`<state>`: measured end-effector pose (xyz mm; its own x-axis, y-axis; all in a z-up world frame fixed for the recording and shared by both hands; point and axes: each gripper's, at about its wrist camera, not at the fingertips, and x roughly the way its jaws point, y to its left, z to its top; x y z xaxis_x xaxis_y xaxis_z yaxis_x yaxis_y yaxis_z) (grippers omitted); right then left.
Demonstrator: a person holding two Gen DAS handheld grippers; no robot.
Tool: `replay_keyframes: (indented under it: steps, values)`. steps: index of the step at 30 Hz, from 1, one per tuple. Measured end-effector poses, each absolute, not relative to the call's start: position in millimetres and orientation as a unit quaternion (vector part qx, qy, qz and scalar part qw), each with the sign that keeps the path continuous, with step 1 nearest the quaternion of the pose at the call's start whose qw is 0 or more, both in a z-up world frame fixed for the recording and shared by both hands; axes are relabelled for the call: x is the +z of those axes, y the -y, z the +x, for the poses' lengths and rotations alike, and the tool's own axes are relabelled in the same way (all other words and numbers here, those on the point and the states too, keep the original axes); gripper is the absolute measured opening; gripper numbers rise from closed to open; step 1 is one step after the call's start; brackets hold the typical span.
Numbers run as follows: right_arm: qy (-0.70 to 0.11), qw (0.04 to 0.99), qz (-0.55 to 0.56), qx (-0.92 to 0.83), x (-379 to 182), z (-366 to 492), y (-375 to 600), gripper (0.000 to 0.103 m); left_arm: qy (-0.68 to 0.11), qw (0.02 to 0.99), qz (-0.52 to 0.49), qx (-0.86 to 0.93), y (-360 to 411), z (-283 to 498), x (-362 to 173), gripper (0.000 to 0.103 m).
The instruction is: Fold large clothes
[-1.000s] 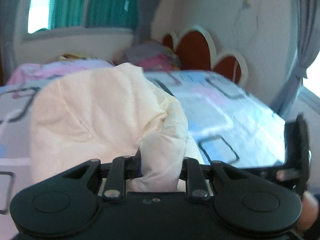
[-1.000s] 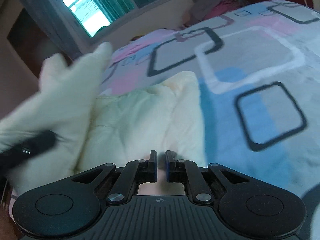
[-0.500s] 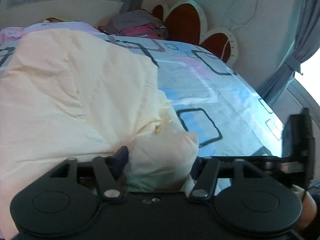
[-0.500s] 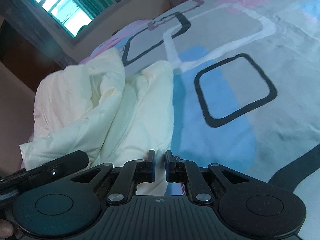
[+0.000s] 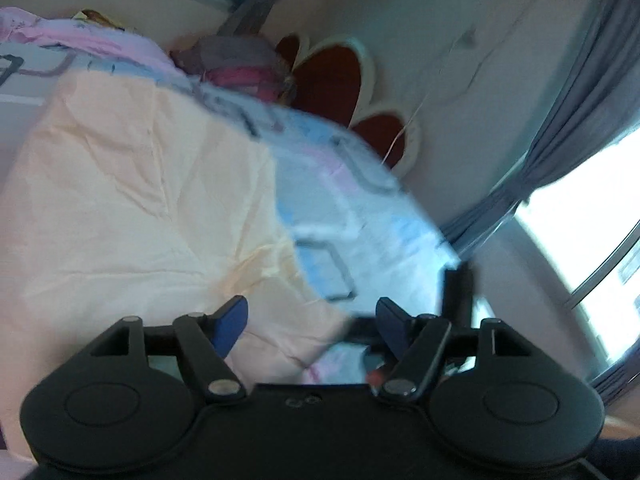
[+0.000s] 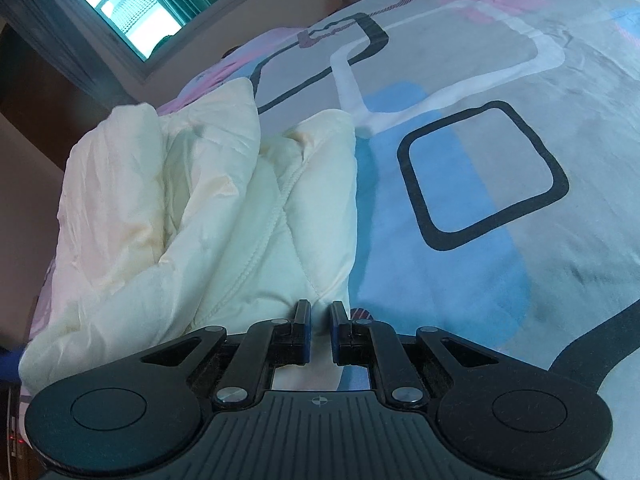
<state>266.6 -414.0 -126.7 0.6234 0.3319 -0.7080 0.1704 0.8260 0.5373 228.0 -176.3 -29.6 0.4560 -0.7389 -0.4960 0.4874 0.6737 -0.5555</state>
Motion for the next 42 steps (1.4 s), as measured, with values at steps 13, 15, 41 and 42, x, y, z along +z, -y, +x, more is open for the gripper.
replay_keyframes:
  steps: [13,15,41,42]
  values:
    - [-0.31,0.902,0.297,0.039,-62,272,424,0.101,-0.336,0.884,-0.237,-0.221,65,307,-47,0.049]
    - [-0.313,0.9,0.295,0.076,-52,285,413,0.101,-0.337,0.884,-0.235,-0.221,63,319,-55,0.044]
    - [-0.32,0.865,0.377,0.078,-83,323,416,0.054,-0.346,0.885,-0.179,-0.256,72,341,-67,0.035]
    - [-0.314,0.866,0.378,0.084,-80,322,416,0.054,-0.346,0.885,-0.178,-0.254,72,341,-67,0.035]
